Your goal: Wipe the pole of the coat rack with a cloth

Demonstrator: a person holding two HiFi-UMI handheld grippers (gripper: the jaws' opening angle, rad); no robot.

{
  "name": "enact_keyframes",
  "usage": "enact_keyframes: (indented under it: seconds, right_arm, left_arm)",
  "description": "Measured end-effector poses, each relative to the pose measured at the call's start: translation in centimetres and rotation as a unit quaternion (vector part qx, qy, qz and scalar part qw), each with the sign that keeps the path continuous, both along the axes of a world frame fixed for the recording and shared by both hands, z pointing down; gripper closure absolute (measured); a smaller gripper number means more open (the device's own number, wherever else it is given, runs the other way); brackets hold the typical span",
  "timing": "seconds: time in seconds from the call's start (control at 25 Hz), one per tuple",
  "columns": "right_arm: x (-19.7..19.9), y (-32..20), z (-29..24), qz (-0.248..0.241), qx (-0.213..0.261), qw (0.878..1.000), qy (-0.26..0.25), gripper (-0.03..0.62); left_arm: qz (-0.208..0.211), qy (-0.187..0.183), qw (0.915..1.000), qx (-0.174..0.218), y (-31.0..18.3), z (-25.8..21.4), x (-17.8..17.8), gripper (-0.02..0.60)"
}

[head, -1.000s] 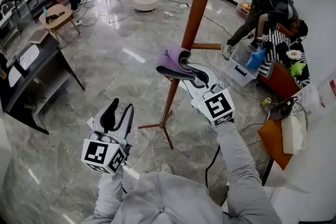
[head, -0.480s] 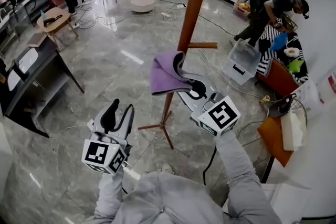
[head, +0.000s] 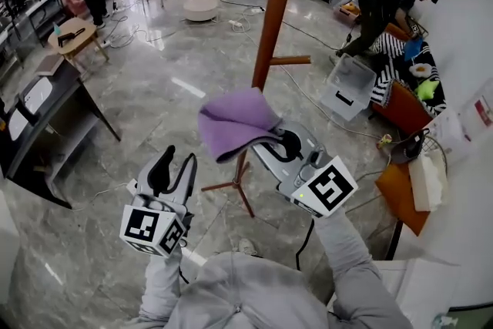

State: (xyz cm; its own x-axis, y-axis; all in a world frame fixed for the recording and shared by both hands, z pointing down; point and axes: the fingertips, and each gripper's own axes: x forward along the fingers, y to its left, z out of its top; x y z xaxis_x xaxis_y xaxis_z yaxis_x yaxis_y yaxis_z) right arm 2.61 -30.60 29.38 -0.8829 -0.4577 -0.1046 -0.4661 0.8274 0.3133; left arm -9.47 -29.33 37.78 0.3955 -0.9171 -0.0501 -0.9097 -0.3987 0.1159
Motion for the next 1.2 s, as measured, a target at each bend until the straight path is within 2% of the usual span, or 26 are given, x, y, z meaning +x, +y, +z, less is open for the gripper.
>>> enact_keyframes:
  seconds: [0.28,0.48,0.6,0.76,0.96,1.08,1.2]
  right_arm:
    - [0.5,3.3,-0.9,0.021,-0.005,0.999,-0.045,0.545]
    - [2.0,4.6,-0.2,0.062,-0.007,0.996,-0.061,0.545]
    - [4.2,4.8,0.0,0.108,-0.011,0.990,-0.085,0.545]
    - [8.3,4.2,0.5,0.191,-0.031,0.972,-0.132,0.545]
    - [13.6,4.1,1.2,0.287,-0.047,0.941,-0.173,0.545]
    - [15.9,4.1,1.7,0.321,-0.054,0.927,-0.189,0.545]
    - [17.2,4.2,2.2,0.340,-0.057,0.919,-0.190,0.545]
  left_arm:
    - [0.017,-0.001,0.9998,0.008,0.9,-0.5,0.0,0.385]
    - [0.032,-0.004,0.9994,0.014,1.1,-0.8,0.3,0.385]
    - [0.042,-0.005,0.9990,0.015,1.2,-1.0,0.7,0.385]
    - [0.056,-0.007,0.9982,0.019,0.9,-1.3,1.0,0.385]
    - [0.068,-0.008,0.9973,0.026,0.6,-1.9,1.5,0.385]
    - [0.074,-0.009,0.9968,0.028,0.5,-2.1,1.9,0.385]
    - [0.078,-0.009,0.9966,0.025,0.3,-2.5,2.4,0.385]
